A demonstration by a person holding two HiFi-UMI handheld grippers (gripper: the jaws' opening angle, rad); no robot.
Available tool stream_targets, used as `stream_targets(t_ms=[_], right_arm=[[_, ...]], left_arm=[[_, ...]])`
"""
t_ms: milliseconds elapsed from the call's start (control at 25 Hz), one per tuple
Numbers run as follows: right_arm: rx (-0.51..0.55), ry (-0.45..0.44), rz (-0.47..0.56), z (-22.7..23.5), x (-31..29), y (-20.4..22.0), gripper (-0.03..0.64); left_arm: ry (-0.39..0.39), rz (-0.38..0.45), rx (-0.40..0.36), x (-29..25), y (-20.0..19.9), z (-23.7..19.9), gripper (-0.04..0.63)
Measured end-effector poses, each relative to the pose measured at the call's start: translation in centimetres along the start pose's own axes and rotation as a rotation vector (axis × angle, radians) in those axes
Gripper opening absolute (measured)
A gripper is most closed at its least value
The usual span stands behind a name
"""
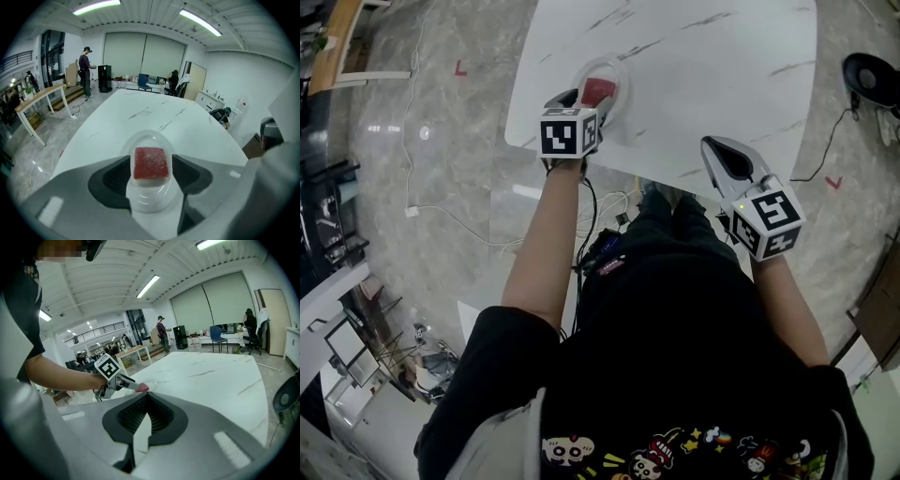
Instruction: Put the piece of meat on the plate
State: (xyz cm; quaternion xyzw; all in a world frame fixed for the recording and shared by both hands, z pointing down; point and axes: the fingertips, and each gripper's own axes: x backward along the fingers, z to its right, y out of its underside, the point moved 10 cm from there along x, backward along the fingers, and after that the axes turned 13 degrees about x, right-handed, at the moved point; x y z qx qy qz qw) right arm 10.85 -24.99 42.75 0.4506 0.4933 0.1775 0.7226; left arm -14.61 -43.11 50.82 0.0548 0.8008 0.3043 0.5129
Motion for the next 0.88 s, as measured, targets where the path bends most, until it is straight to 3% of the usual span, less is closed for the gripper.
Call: stream_targets(t_ms=[280, 680, 880], right_arm=[[0.047, -0.027, 0.023, -1.7, -0.6, -1.4, 0.021], [0.09, -0.028, 0.062, -3.0, -1.4, -3.1, 0.023], [0.105, -0.019, 0.081, -3.9, -1.6, -4.1, 0.021]], left_arm=[[0.027, 0.174, 0.037, 5.4, -0.3, 0.1, 0.382], [0.037, 0.417, 0.021, 13.0, 0.6, 0.9, 0.273], [0.034, 0.577, -0.03, 17.2, 1.8, 0.8, 0.219]])
